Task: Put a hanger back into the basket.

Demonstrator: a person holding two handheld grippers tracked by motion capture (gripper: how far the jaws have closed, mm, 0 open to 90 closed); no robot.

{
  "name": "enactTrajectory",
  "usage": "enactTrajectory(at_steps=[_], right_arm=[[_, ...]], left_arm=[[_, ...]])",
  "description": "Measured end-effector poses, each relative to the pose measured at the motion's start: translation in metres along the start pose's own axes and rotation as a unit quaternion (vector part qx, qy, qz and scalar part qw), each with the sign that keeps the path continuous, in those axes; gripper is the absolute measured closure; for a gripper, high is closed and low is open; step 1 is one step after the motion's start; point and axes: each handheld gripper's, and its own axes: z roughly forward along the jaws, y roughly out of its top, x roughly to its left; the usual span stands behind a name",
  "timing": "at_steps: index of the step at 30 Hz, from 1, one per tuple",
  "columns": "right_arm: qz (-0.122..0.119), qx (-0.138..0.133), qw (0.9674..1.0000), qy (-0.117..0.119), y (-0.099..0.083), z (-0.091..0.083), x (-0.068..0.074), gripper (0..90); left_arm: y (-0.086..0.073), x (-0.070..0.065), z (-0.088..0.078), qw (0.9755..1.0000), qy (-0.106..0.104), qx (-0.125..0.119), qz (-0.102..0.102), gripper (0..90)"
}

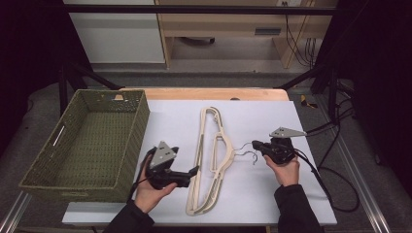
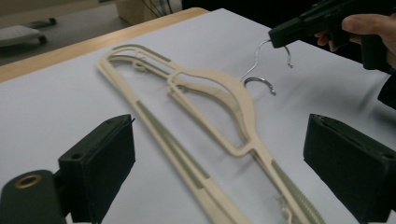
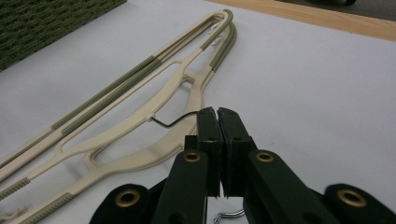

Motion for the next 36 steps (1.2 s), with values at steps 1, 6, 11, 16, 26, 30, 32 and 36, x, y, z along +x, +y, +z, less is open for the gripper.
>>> enactTrajectory(at_steps=[1, 6, 11, 16, 26, 30, 32, 36], right_arm=[[0.004, 0.002, 1.0, 0.001, 0.0, 0.0, 0.001, 88.9], [0.002, 0.003, 1.0, 0.002, 0.0, -0.001, 0.002, 88.8], [-0.002, 0.0, 1.0, 0.002, 0.0, -0.001, 0.002, 88.9], [-0.005, 0.0, 1.0, 0.001, 0.001, -0.001, 0.003, 88.8], [-0.01, -0.004, 0.9999, 0.004, 0.002, -0.003, 0.005, 88.8], [-0.006, -0.003, 1.0, 0.003, 0.002, -0.003, 0.005, 88.8], [-0.007, -0.003, 1.0, 0.003, 0.002, -0.003, 0.005, 88.8], [-0.011, -0.005, 0.9999, 0.005, 0.002, -0.004, 0.005, 88.7]], left_arm=[[0.002, -0.003, 0.011, 1.0, -0.005, 0.005, 0.0, 10.0], [0.008, -0.014, 0.052, 0.9993, -0.017, 0.034, 0.007, 13.1], [0.008, -0.024, 0.084, 0.9975, -0.029, 0.062, 0.017, 20.0], [0.006, -0.032, 0.117, 0.9933, -0.035, 0.108, 0.024, 25.5], [-0.004, -0.032, 0.152, 0.9851, -0.032, 0.169, 0.006, 53.5], [-0.004, -0.032, 0.153, 0.984, -0.033, 0.175, 0.004, 62.4], [-0.004, -0.032, 0.153, 0.9836, -0.032, 0.177, 0.001, 67.9], [-0.004, -0.031, 0.152, 0.9838, -0.024, 0.177, -0.005, 73.7]])
